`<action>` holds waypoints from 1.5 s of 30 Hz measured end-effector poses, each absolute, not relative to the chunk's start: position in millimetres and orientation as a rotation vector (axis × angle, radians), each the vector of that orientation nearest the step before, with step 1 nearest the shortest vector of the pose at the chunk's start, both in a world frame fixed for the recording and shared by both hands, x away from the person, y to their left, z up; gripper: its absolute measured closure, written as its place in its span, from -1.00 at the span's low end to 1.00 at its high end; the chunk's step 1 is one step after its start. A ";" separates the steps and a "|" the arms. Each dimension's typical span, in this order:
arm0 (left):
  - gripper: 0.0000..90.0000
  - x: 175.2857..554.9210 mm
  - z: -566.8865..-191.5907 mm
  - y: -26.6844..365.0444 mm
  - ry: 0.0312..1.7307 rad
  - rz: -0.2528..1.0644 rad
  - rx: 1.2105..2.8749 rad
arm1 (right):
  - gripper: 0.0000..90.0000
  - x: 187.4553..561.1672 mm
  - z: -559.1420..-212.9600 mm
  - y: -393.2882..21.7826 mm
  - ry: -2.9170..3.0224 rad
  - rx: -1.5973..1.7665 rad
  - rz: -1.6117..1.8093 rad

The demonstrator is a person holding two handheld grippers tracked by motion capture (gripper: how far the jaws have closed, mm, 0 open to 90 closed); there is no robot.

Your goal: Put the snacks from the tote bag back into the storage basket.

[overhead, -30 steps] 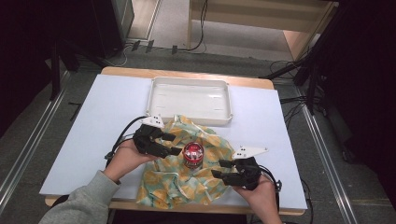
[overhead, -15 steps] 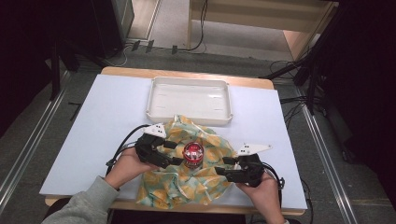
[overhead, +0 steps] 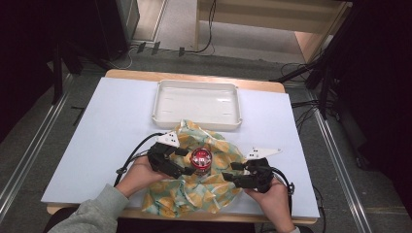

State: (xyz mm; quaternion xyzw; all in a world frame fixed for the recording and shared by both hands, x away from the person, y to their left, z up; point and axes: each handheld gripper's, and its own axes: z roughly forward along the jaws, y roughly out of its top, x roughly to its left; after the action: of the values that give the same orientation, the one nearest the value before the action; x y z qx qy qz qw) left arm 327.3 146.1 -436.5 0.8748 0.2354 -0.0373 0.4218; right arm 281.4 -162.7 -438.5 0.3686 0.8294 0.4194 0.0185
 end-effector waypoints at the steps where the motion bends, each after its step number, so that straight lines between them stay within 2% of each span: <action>1: -0.51 328.5 -437.9 145.1 0.587 -0.100 2.194 | 0.03 281.5 -438.6 -162.9 2.575 1.147 1.304; 13: -0.63 331.9 -449.9 134.4 0.569 -0.083 2.213 | 0.03 280.0 -440.7 -163.4 2.578 1.167 1.297; 36: -0.63 339.4 -469.8 111.2 0.536 -0.053 2.228 | 0.04 276.2 -444.3 -162.1 2.581 1.185 1.266; 45: -0.59 337.2 -475.4 103.6 0.522 0.010 2.237 | 0.04 275.9 -445.6 -160.2 2.586 1.180 1.264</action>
State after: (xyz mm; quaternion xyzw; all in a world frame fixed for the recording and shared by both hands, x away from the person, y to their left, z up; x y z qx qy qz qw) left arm 337.2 103.6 -475.4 0.8884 0.2071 0.0039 0.4098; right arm 275.9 -160.2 -445.6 0.3793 0.8311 0.4064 0.0154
